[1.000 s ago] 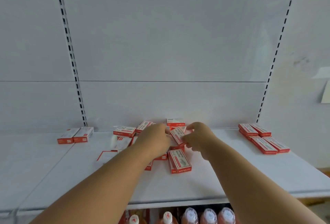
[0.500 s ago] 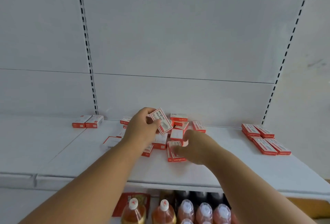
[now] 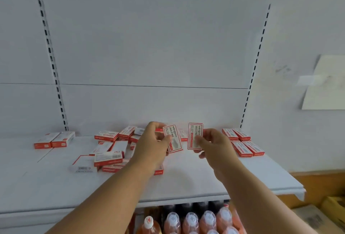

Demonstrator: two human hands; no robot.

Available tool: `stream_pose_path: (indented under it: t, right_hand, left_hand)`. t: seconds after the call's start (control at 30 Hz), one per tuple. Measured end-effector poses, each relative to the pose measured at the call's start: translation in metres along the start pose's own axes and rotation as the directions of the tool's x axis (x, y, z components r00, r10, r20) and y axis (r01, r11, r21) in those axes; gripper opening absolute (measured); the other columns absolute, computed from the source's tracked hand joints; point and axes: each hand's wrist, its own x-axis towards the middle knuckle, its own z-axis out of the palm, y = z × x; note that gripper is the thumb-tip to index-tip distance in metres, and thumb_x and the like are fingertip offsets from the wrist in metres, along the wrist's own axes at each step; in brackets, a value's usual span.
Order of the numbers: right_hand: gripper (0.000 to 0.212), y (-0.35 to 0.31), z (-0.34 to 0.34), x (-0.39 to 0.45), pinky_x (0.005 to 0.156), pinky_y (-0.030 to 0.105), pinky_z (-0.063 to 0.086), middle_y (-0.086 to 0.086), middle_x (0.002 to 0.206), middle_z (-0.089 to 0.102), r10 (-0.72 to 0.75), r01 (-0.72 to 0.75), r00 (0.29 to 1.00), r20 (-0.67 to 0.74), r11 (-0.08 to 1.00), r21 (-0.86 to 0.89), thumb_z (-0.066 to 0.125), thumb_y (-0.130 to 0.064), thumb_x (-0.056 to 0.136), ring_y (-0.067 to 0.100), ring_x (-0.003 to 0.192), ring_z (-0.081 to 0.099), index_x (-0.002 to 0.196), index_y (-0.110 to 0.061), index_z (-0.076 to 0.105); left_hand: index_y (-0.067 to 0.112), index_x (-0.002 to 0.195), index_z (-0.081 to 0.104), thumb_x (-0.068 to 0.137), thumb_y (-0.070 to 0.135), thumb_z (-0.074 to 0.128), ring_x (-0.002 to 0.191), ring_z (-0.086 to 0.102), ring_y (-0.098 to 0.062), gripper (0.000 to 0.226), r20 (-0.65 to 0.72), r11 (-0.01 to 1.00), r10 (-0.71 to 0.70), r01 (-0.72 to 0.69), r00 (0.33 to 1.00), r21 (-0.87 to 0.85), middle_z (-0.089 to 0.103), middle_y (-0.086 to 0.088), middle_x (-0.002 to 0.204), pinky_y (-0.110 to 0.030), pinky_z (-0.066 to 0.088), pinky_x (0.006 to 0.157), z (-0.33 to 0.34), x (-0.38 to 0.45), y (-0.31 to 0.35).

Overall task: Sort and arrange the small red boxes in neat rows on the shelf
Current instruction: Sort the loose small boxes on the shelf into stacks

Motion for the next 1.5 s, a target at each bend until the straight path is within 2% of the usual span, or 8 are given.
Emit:
stream_pose_path:
  t: [0.2,0.37,0.47,0.57,0.73,0.87,1.07,1.5]
  right_hand:
    - [0.005,0.014,-0.091,0.012,0.057,0.028,0.051,0.002,0.079,0.074,-0.006,-0.009,0.981,-0.194,0.997,-0.076,0.07,-0.011,0.087,0.011,0.062,0.064,0.091,-0.011,0.072]
    - [0.005,0.035,-0.168,0.049,0.038,0.019,0.035,0.006,0.065,0.069,-0.014,-0.037,0.972,-0.233,0.976,-0.215,0.074,-0.012,0.083,0.001,0.033,0.046,0.085,-0.008,0.074]
    - [0.011,0.049,-0.195,0.082,0.043,0.02,0.031,0.011,0.065,0.069,0.03,-0.087,0.984,-0.175,0.941,-0.328,0.073,-0.015,0.082,0.009,0.036,0.04,0.081,-0.005,0.075]
    - [0.017,0.064,-0.205,0.109,0.044,0.02,0.032,0.011,0.069,0.072,0.082,-0.104,0.994,-0.067,0.875,-0.473,0.073,-0.021,0.082,0.012,0.042,0.045,0.078,-0.005,0.076]
    - [0.03,0.08,-0.203,0.131,0.061,0.032,0.052,0.011,0.081,0.073,0.098,-0.007,0.99,0.103,0.758,-0.652,0.075,-0.031,0.081,0.025,0.068,0.065,0.087,-0.003,0.07]
    - [0.022,0.068,-0.205,0.128,0.06,0.027,0.046,0.0,0.084,0.061,-0.021,0.137,0.986,0.164,0.655,-0.743,0.072,-0.027,0.082,0.018,0.074,0.057,0.094,-0.013,0.06]
    - [0.01,0.059,-0.181,0.121,0.058,0.026,0.039,-0.003,0.088,0.059,-0.204,0.273,0.962,0.182,0.681,-0.679,0.064,-0.028,0.087,0.018,0.079,0.055,0.091,-0.022,0.056]
    - [0.006,0.005,0.0,0.045,0.061,0.027,0.046,-0.008,0.075,0.059,-0.363,0.528,0.842,0.399,0.709,-0.468,0.059,-0.026,0.088,0.018,0.073,0.057,0.083,-0.022,0.059]
  left_hand:
    - [0.028,0.109,0.058,0.095,0.01,0.061,0.086,0.069,-0.018,0.023,0.229,0.999,0.037,-0.028,0.973,-0.043,0.068,0.0,0.096,-0.039,0.06,0.075,0.083,-0.003,0.023]
    - [0.024,0.113,0.057,0.095,0.009,0.057,0.089,0.068,-0.019,0.023,0.282,0.998,0.001,-0.018,0.959,0.056,0.068,0.001,0.099,-0.025,0.052,0.059,0.158,0.004,0.039]
    - [0.021,0.11,0.06,0.094,0.008,0.057,0.084,0.07,-0.015,0.021,0.244,0.988,-0.058,0.021,0.968,0.152,0.07,0.0,0.1,-0.028,0.057,0.059,0.198,0.017,0.043]
    - [0.023,0.096,0.066,0.089,0.008,0.063,0.083,0.071,-0.019,0.017,0.188,0.968,-0.092,0.043,0.978,0.246,0.072,-0.001,0.095,-0.039,0.062,0.076,0.227,0.03,0.039]
    - [0.022,0.08,0.071,0.078,0.018,0.074,0.086,0.067,-0.02,0.005,0.076,0.864,-0.103,0.052,0.992,0.501,0.072,0.001,0.091,-0.032,0.057,0.078,0.244,0.038,0.033]
    - [0.025,0.084,0.062,0.076,0.029,0.076,0.08,0.063,-0.017,0.016,-0.006,0.808,-0.037,0.034,0.999,0.588,0.064,0.006,0.085,-0.027,0.046,0.061,0.245,0.034,0.038]
    - [0.029,0.096,0.059,0.081,0.037,0.07,0.081,0.062,-0.012,0.02,0.016,0.826,-0.003,-0.006,1.0,0.563,0.062,0.009,0.09,-0.03,0.052,0.071,0.221,0.02,0.039]
    - [0.034,0.097,0.055,0.085,0.025,0.066,0.082,0.062,-0.015,0.019,-0.161,0.783,0.063,0.051,0.985,0.62,0.063,0.01,0.09,-0.028,0.048,0.065,0.03,-0.03,0.007]
